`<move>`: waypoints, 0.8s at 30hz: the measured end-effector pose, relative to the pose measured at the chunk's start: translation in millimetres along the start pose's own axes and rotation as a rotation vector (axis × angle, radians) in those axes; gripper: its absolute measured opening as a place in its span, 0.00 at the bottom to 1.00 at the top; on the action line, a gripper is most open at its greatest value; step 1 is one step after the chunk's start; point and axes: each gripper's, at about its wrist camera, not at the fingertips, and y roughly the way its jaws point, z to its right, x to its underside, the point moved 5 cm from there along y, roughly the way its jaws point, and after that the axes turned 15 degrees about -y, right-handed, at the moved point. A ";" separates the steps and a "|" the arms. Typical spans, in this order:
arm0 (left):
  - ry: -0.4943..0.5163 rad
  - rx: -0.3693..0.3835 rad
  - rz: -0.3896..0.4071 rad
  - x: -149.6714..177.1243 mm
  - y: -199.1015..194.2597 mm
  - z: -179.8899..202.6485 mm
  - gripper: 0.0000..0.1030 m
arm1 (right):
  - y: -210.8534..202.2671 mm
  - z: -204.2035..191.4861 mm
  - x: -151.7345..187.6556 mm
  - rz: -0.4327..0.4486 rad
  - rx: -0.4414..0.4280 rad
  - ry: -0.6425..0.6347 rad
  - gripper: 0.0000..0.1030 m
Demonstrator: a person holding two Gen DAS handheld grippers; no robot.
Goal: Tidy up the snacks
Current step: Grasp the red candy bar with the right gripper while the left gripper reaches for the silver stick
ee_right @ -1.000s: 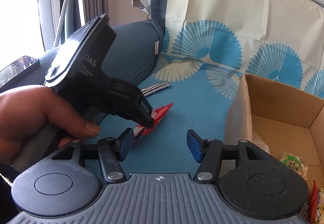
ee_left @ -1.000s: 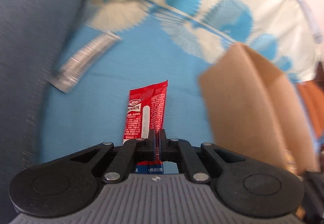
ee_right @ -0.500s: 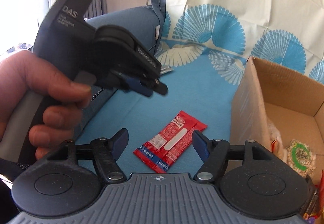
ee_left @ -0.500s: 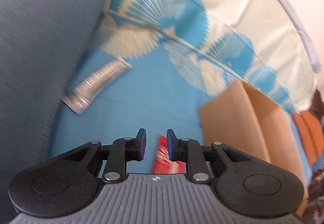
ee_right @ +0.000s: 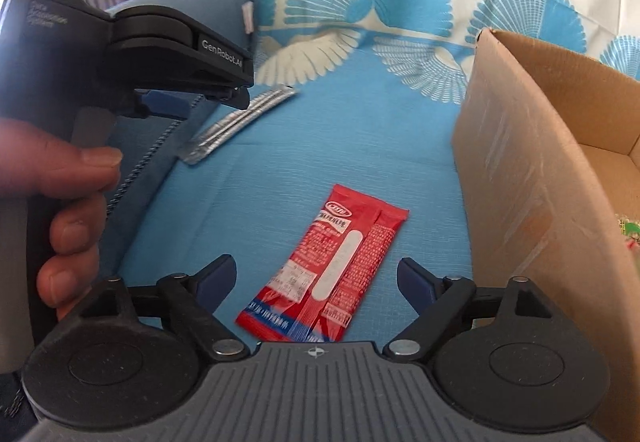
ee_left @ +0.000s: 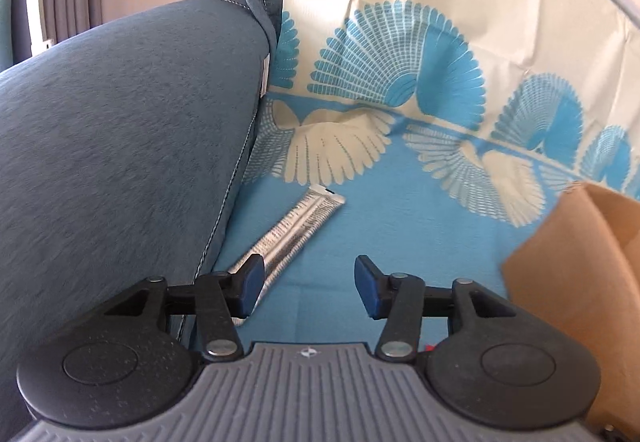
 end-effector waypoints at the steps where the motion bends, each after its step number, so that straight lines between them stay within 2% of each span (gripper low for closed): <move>1: 0.017 -0.011 -0.001 0.0 6.5 2.7 0.56 | 2.9 0.1 -0.2 -0.006 0.008 0.003 0.87; 3: 0.050 -0.023 -0.011 1.2 20.8 7.0 0.63 | 9.5 3.6 -0.6 -0.024 0.016 0.019 0.87; 8: 0.066 -0.069 -0.022 -1.3 50.4 9.9 0.66 | 23.1 12.8 0.5 -0.073 0.053 0.048 0.87; 11: 0.067 -0.095 -0.038 -3.1 64.9 9.4 0.66 | 31.3 15.6 0.7 -0.085 0.043 0.059 0.87; 19: 0.069 -0.097 -0.060 -2.6 78.7 4.6 0.66 | 37.1 14.4 3.6 -0.107 0.032 0.038 0.84; 20: 0.070 -0.096 -0.062 -2.5 78.6 4.5 0.63 | 36.9 14.2 3.6 -0.103 0.029 0.032 0.84; 21: 0.065 -0.099 -0.062 -2.9 78.1 3.4 0.57 | 36.2 13.5 4.0 -0.101 0.027 0.026 0.81; 22: 0.060 -0.108 -0.058 -3.8 77.2 2.1 0.50 | 34.9 12.3 4.2 -0.092 0.022 0.017 0.74; 23: 0.060 -0.118 -0.053 -4.4 75.8 1.2 0.37 | 33.8 10.8 3.6 -0.082 0.018 0.005 0.69; 24: 0.069 -0.123 -0.049 -4.4 74.4 1.2 0.26 | 31.7 8.7 2.9 -0.070 0.020 -0.012 0.58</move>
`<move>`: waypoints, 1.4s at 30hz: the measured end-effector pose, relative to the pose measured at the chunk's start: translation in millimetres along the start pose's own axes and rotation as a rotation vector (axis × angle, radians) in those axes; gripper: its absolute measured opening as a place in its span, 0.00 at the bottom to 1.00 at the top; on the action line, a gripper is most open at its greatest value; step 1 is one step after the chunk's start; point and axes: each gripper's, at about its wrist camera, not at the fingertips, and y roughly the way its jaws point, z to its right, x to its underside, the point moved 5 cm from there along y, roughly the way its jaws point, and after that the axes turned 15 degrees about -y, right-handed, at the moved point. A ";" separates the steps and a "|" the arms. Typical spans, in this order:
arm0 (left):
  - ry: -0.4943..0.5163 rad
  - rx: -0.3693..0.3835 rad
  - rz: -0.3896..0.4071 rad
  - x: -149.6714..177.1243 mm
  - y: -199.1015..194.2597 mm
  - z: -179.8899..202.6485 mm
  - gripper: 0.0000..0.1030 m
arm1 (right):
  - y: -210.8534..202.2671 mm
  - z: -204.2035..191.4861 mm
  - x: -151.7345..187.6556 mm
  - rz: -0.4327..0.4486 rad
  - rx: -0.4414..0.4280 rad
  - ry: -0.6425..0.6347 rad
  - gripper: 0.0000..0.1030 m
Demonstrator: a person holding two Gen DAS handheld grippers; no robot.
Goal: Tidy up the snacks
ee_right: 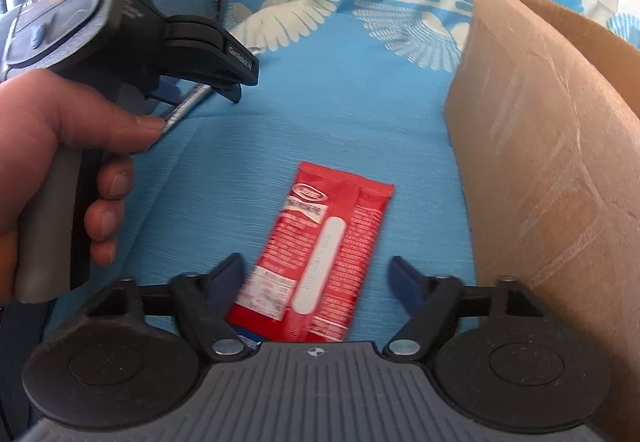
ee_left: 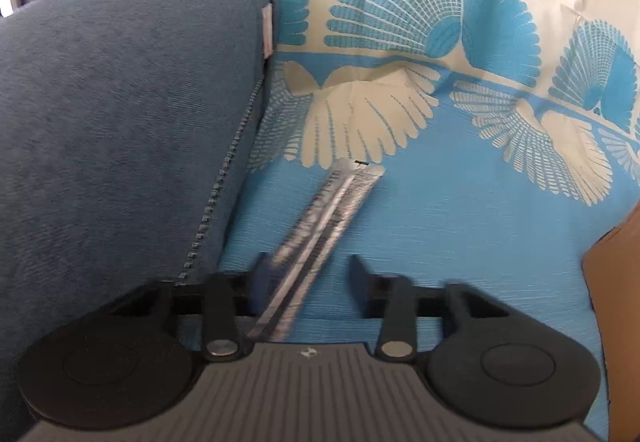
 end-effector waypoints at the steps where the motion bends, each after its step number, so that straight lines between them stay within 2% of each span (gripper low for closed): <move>1: 0.009 0.004 0.002 0.1 -1.4 0.4 0.23 | -1.6 -1.4 -0.4 0.011 0.001 -0.014 0.51; 4: 0.018 0.006 0.007 -0.5 -5.4 -0.6 0.08 | -5.1 -6.8 -0.5 0.025 -0.010 -0.047 0.48; 9: -0.018 0.033 0.011 -5.2 -16.7 -1.7 0.03 | -14.1 -12.2 -3.3 0.044 -0.022 -0.070 0.46; 12: -0.069 0.058 0.005 -8.0 -26.7 -4.3 0.02 | -21.8 -12.1 -5.7 0.063 -0.028 -0.077 0.46; 17: -0.098 0.100 -0.017 -1.6 -54.1 -5.5 0.02 | -39.1 -16.2 -4.0 0.080 -0.047 -0.137 0.46; 23: 0.017 0.133 -0.043 30.6 -109.5 -10.4 0.01 | -78.8 -22.5 7.7 0.096 -0.090 -0.173 0.45; 25: 0.023 0.152 -0.054 43.5 -128.6 -15.3 0.01 | -96.4 -27.0 14.9 0.092 -0.120 -0.180 0.45; 28: -0.043 0.201 -0.078 58.9 -159.4 -26.1 0.01 | -121.9 -31.9 28.9 0.088 -0.156 -0.189 0.45; 31: -0.094 0.270 -0.049 67.1 -191.6 -32.8 0.00 | -143.2 -35.0 47.0 0.076 -0.184 -0.177 0.45; 34: -0.125 0.310 -0.065 77.8 -206.5 -36.5 0.00 | -156.5 -40.1 67.8 0.065 -0.190 -0.178 0.45; 37: -0.178 0.320 -0.130 89.7 -209.1 -46.8 0.00 | -161.3 -45.1 82.2 0.060 -0.191 -0.175 0.45; 40: -0.238 0.297 -0.185 101.9 -203.4 -65.5 0.01 | -159.5 -48.0 96.2 0.068 -0.181 -0.201 0.45; 42: -0.243 0.285 -0.225 110.1 -194.7 -74.9 0.08 | -155.1 -46.3 101.3 0.073 -0.178 -0.206 0.45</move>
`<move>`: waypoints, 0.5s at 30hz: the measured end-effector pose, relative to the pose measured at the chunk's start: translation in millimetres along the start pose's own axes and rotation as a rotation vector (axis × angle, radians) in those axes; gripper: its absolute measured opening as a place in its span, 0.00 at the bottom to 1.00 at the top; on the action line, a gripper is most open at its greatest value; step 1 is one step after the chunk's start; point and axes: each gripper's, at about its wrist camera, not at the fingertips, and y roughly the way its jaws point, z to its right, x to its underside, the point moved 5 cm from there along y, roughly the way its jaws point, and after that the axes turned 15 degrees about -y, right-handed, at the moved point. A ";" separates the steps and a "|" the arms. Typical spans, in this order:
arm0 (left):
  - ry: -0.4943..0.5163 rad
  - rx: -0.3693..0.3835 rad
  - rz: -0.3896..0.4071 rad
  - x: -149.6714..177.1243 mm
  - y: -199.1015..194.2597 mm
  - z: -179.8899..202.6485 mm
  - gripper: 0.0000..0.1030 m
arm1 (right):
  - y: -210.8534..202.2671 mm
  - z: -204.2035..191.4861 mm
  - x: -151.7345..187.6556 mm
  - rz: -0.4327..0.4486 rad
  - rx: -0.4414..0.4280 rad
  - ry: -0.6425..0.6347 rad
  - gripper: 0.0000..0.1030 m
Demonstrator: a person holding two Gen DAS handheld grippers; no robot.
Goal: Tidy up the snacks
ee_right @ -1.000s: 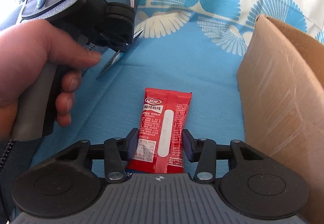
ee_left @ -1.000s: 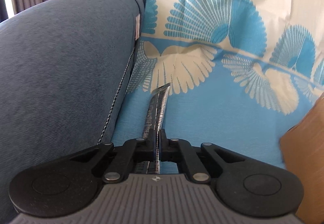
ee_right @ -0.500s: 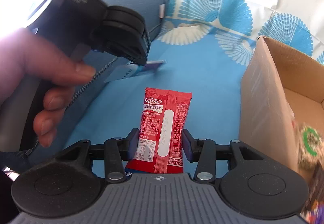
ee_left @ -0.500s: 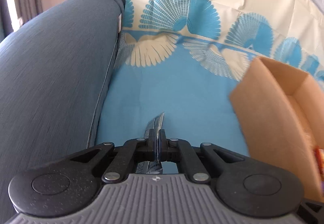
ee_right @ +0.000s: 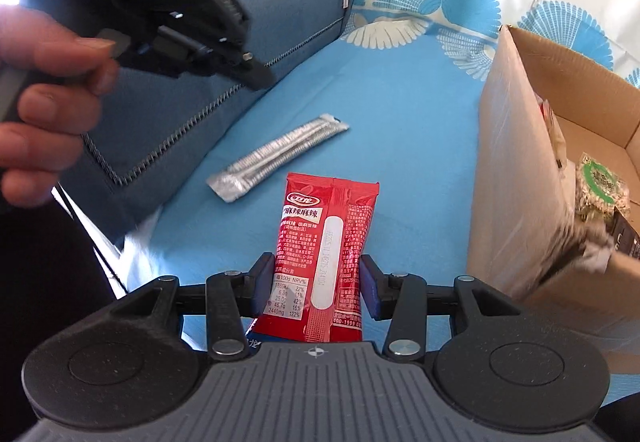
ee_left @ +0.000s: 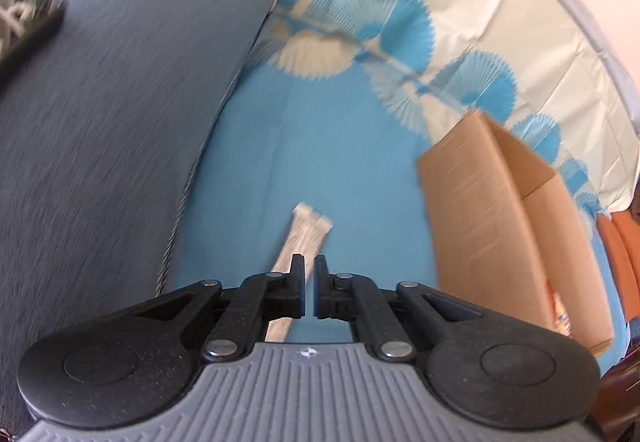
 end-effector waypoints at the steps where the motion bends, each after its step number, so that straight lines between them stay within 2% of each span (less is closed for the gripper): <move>1: -0.011 -0.005 -0.023 2.1 4.7 -5.3 0.10 | 2.2 1.6 2.1 0.002 -0.001 0.001 0.45; 2: -0.015 -0.002 -0.037 3.1 7.9 -8.5 0.17 | 5.7 3.5 3.7 -0.002 -0.001 0.001 0.45; 3: -0.003 0.008 -0.034 4.4 8.2 -6.7 0.30 | 8.1 4.6 5.1 -0.011 0.002 0.000 0.45; 5: 0.009 0.012 -0.027 4.4 10.6 -2.7 0.40 | 9.8 6.4 5.0 -0.011 0.005 0.003 0.46; 8: 0.031 -0.036 -0.009 6.6 16.5 1.5 0.56 | 13.1 8.7 8.8 -0.021 0.015 0.010 0.47; 11: 0.062 -0.064 -0.025 9.6 26.5 6.6 0.60 | 17.5 12.1 10.1 -0.037 0.018 0.029 0.49; 13: 0.079 -0.083 -0.040 11.2 32.6 8.9 0.63 | 20.3 13.7 11.3 -0.046 0.001 0.039 0.58; 15: 0.095 -0.102 -0.048 12.9 39.3 12.2 0.65 | 23.3 13.3 12.3 -0.055 0.000 0.034 0.60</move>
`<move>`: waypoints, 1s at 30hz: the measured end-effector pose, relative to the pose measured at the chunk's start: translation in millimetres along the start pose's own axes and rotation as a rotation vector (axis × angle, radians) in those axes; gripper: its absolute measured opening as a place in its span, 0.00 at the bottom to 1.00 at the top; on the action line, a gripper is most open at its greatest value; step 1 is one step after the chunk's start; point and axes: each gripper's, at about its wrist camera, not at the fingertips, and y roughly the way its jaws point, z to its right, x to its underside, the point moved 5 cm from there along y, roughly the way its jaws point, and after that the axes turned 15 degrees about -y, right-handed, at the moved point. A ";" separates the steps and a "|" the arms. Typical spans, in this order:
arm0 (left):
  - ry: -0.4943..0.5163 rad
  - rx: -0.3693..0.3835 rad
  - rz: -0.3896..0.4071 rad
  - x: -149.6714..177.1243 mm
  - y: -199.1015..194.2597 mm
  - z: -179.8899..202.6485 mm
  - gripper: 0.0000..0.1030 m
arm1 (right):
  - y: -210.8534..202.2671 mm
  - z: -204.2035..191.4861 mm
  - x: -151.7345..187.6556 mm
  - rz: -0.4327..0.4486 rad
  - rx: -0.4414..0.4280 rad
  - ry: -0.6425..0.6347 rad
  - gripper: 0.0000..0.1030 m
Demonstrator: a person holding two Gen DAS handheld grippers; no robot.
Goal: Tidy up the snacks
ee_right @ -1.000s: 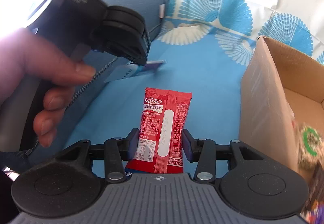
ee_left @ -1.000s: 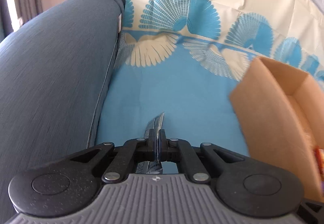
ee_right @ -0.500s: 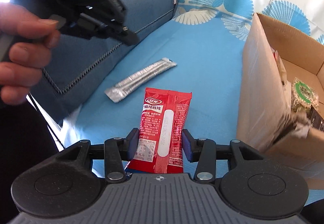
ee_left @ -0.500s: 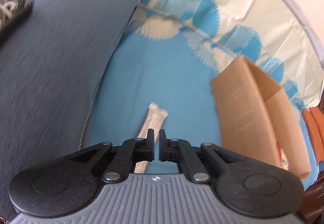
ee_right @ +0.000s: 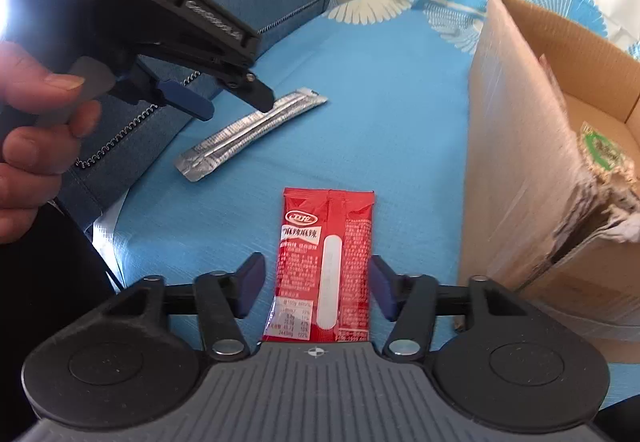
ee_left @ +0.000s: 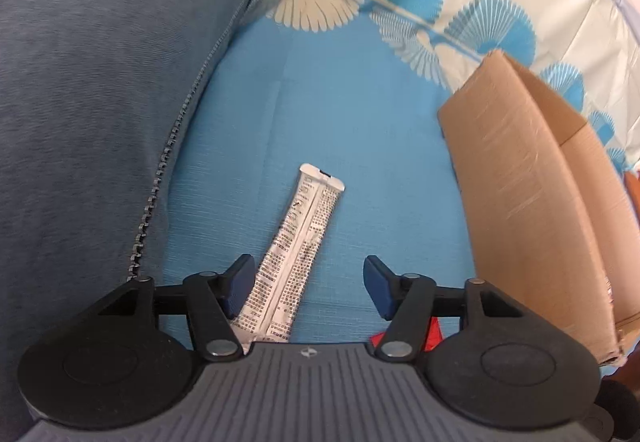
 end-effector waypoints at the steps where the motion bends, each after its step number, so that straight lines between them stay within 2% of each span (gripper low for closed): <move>1: 0.010 -0.014 -0.002 1.0 3.0 2.2 0.66 | 1.6 -0.5 0.4 -0.004 0.000 -0.006 0.60; 6: 0.088 -0.077 -0.005 7.8 17.4 13.6 0.67 | 7.0 -0.3 1.1 -0.018 0.002 -0.014 0.60; 14: 0.118 -0.111 -0.013 11.9 25.6 21.5 0.70 | 9.2 4.0 1.2 -0.024 -0.006 0.009 0.60; 18: 0.131 -0.129 -0.029 13.0 31.7 26.0 0.69 | 8.2 1.6 1.2 -0.016 -0.010 -0.002 0.50; 20: 0.138 -0.141 -0.036 13.7 33.4 26.4 0.63 | 6.7 -0.3 0.9 -0.008 -0.020 -0.018 0.48; 22: 0.146 -0.148 -0.036 14.9 33.8 27.3 0.53 | 5.1 -3.3 0.4 0.001 -0.028 -0.032 0.47; 23: 0.147 -0.152 -0.034 14.6 34.4 27.7 0.41 | 4.3 -4.4 -0.1 0.005 -0.025 -0.039 0.46; 24: 0.145 -0.153 -0.033 14.5 34.0 27.5 0.34 | 3.6 -5.0 -0.8 0.011 -0.021 -0.045 0.46; 30: 0.135 -0.130 -0.017 15.1 24.4 25.9 0.31 | 1.5 -0.8 -3.7 0.029 -0.017 -0.026 0.46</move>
